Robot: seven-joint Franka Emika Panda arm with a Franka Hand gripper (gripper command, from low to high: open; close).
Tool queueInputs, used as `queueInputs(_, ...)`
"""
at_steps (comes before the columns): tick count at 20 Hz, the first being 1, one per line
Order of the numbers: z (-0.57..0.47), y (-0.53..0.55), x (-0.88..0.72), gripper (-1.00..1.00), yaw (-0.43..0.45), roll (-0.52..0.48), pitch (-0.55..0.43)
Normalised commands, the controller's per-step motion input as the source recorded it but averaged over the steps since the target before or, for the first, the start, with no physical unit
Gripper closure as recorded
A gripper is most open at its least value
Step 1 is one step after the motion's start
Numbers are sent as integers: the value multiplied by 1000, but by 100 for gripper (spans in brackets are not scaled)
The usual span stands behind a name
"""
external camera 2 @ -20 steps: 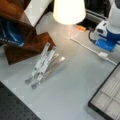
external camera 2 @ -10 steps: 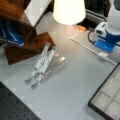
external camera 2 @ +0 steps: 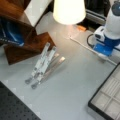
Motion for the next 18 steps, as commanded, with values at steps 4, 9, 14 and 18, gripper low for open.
queueInputs(4,-520,-380,-721,100,211,-4,-539)
queueInputs(9,-541,-351,-806,100,197,23,-564)
queueInputs(14,-541,-322,-916,100,187,50,-579)
queueInputs(18,-524,-292,-987,100,162,57,-560)
